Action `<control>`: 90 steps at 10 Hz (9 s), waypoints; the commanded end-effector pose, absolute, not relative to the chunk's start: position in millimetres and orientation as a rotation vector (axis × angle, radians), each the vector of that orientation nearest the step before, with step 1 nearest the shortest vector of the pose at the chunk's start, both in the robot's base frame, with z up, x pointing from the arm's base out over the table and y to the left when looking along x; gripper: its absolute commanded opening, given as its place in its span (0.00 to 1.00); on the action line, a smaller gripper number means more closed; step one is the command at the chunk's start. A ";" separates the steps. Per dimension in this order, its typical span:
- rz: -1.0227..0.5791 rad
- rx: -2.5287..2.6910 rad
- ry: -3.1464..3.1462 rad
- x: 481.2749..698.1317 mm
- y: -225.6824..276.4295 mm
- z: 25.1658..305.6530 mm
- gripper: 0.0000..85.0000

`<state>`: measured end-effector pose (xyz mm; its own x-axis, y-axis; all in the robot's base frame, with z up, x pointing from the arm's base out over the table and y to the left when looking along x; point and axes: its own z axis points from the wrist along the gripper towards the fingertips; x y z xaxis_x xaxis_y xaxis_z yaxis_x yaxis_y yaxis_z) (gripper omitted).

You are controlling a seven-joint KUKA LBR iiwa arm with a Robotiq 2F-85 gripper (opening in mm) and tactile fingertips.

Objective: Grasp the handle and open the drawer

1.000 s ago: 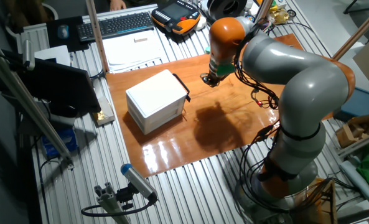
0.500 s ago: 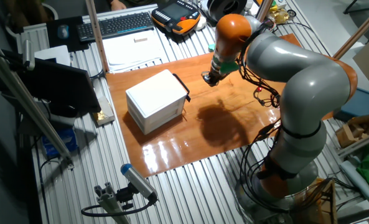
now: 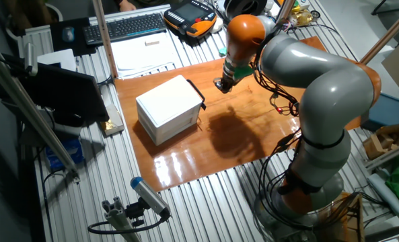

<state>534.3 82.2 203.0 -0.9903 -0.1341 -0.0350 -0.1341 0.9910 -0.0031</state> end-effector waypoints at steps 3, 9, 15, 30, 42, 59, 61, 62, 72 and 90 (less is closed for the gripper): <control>-0.015 -0.310 3.108 537.0 86.0 201.8 0.01; 0.005 -0.312 3.111 538.6 95.6 201.9 0.01; 0.013 -0.298 3.115 539.4 97.2 201.0 0.01; 0.000 -0.227 3.093 539.9 98.1 200.8 0.01; -0.011 -0.311 3.071 568.8 147.5 209.7 0.01; 0.086 -0.411 3.078 582.9 185.9 203.5 0.01; 0.094 -0.411 3.080 584.5 186.5 200.7 0.01; 0.098 -0.412 3.084 585.5 187.8 198.6 0.01; 0.094 -0.459 3.075 590.3 190.3 193.1 0.01; 0.089 -0.440 3.077 590.3 188.5 190.1 0.01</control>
<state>590.3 188.5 190.2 -0.9593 -0.2796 -0.0395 -0.2815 0.9581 0.0524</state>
